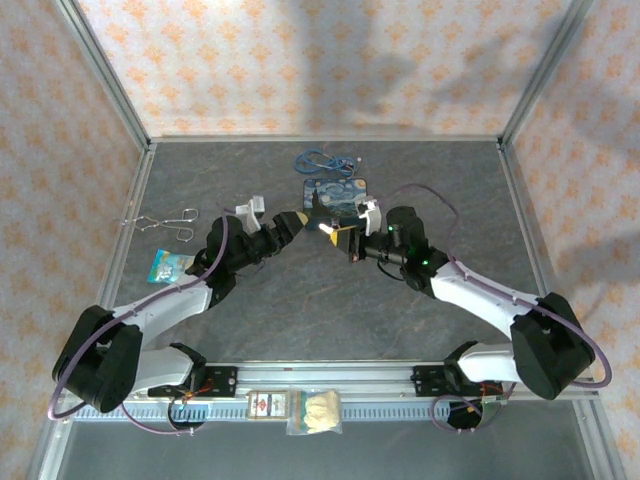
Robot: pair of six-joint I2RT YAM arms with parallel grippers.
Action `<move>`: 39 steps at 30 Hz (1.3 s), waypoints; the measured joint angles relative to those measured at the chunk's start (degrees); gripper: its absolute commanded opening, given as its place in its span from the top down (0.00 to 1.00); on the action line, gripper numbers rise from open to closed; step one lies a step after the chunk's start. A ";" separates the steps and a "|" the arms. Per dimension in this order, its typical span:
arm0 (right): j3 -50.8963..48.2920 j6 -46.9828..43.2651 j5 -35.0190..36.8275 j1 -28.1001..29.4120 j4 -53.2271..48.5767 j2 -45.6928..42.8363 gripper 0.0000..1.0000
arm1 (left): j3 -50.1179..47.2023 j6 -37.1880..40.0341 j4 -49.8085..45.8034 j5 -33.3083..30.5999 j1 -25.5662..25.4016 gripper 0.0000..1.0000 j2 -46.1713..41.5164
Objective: Unlock the padlock with the key
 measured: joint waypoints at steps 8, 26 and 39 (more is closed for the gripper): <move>-0.68 -0.31 7.89 1.53 3.15 -2.97 1.00 | -0.33 -3.58 4.68 -5.66 -1.60 0.21 -1.79; 0.39 -10.47 21.88 7.58 1.92 -0.87 1.00 | 4.59 -13.66 5.90 -12.72 -7.50 0.28 4.68; -0.04 -33.77 42.42 18.01 7.93 1.05 1.00 | 6.84 -15.96 5.16 -12.79 -7.50 0.53 8.55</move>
